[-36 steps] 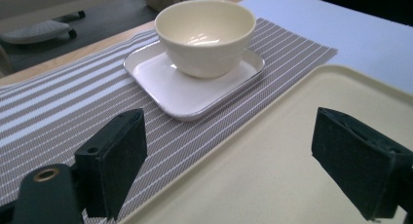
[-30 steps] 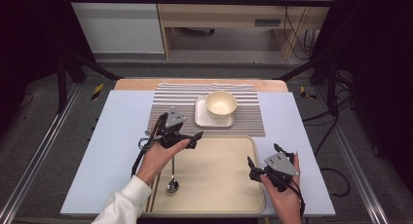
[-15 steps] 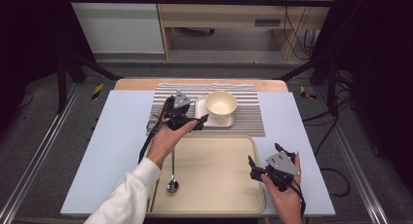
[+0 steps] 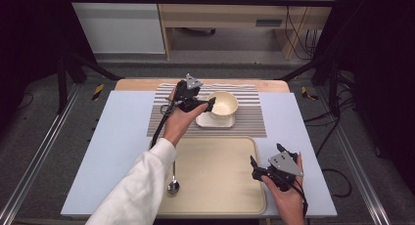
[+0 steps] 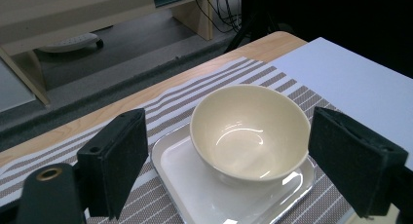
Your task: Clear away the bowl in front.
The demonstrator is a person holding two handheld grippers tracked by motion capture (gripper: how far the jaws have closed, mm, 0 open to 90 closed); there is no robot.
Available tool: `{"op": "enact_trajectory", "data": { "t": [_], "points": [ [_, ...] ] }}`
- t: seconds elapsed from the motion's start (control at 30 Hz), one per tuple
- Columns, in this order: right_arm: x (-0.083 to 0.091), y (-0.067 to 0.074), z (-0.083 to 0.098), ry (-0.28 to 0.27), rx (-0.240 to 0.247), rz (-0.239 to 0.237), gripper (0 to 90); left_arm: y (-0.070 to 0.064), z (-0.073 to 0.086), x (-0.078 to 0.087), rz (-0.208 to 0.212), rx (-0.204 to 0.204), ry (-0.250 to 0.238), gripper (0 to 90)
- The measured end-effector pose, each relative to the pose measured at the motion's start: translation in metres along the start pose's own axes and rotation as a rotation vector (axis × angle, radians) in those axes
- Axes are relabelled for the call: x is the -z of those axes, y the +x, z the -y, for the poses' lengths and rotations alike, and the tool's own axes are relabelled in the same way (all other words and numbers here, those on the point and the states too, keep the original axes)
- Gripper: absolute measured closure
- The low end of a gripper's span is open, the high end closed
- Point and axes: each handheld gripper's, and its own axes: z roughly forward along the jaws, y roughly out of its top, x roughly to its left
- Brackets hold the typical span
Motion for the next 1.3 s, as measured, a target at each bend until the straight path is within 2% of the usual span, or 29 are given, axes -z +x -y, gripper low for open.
{"op": "enact_trajectory", "data": {
  "t": [0.17, 0.27, 0.4, 0.63, 0.77, 0.93, 1.03, 1.23, 1.3],
  "points": [
    [0.000, 0.000, 0.000, 0.004, -0.001, 0.002, 5.2, 0.001, 0.006, -0.011, -0.013, -0.005, 0.044, 15.8],
    [0.000, 0.000, 0.000, 0.008, 0.000, 0.002, 5.1, 0.001, 0.008, -0.015, -0.025, -0.003, 0.054, 16.5],
    [0.001, 0.000, 0.000, 0.002, 0.004, 0.003, 5.5, -0.002, 0.010, -0.018, -0.058, 0.001, 0.082, 20.0],
    [0.001, -0.001, 0.000, 0.003, 0.000, 0.010, 5.7, -0.007, 0.011, -0.021, -0.076, -0.005, 0.068, 22.6],
    [0.001, 0.000, 0.000, 0.006, 0.005, 0.011, 5.7, -0.009, 0.014, -0.026, -0.089, -0.023, 0.092, 24.6],
    [0.001, 0.000, 0.000, 0.007, 0.002, 0.008, 5.8, -0.011, 0.017, -0.033, -0.090, -0.007, 0.096, 29.6],
    [0.001, -0.001, 0.000, 0.009, -0.002, 0.007, 5.8, -0.011, 0.020, -0.039, -0.102, -0.011, 0.104, 32.1],
    [0.002, -0.001, -0.001, 0.006, 0.003, 0.004, 5.8, -0.002, 0.027, -0.054, -0.104, 0.087, 0.105, 38.4],
    [0.002, 0.000, 0.000, 0.006, 0.006, 0.004, 5.8, -0.002, 0.028, -0.057, -0.109, 0.099, 0.102, 41.2]
  ]
}}
